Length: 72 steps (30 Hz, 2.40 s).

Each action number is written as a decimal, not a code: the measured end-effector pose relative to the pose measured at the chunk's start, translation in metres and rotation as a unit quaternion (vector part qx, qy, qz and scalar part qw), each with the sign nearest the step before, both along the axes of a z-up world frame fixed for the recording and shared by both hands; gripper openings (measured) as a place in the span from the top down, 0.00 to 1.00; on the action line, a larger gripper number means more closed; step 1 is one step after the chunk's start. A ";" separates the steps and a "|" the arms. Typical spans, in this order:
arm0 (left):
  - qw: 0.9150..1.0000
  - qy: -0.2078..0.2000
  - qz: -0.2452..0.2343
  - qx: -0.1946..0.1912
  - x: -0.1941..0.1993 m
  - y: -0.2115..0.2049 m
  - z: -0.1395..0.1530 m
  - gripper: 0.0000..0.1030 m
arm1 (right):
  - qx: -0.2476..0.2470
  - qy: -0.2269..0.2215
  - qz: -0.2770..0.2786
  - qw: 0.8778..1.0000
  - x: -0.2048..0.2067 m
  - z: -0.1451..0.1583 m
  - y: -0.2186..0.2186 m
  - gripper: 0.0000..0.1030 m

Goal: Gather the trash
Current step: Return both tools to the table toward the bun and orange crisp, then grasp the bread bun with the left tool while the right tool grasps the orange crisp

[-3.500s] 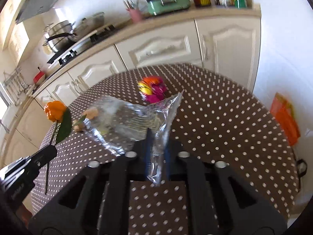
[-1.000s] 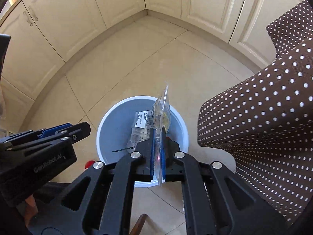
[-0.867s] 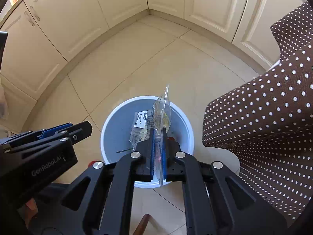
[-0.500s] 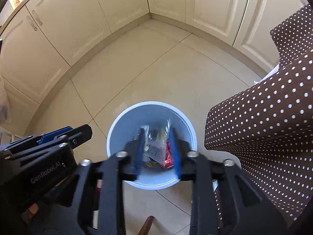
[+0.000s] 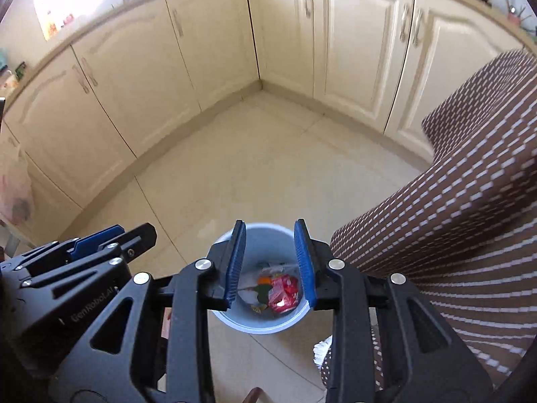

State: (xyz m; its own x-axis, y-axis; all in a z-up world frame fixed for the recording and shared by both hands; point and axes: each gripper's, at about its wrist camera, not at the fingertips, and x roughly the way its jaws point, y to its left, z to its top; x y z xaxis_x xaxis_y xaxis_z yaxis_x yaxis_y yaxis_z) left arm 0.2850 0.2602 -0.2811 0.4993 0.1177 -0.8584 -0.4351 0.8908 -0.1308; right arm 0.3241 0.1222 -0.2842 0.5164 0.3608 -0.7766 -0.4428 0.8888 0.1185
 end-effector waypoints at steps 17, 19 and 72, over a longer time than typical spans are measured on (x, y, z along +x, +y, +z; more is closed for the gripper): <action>0.980 -0.162 -0.089 0.070 -0.048 -0.119 0.175 0.62 | 0.048 -0.168 -0.062 0.983 -0.076 0.179 -0.120 0.60; 0.976 -0.173 -0.109 0.078 -0.044 -0.142 0.187 0.60 | 0.050 -0.180 -0.084 0.979 -0.078 0.193 -0.147 0.60; 0.936 -0.078 -0.342 -0.006 0.202 -0.469 0.148 0.78 | 0.012 -0.074 -0.279 0.957 0.092 0.161 -0.488 0.52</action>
State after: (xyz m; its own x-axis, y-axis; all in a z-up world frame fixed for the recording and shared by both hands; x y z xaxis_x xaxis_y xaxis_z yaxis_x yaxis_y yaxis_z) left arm 0.4869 -0.2088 -0.1331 0.5736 -0.2849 -0.7680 0.2624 0.9521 -0.1571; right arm 0.4165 -0.3657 -0.1232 0.7379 0.0135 -0.6748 0.0866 0.9896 0.1145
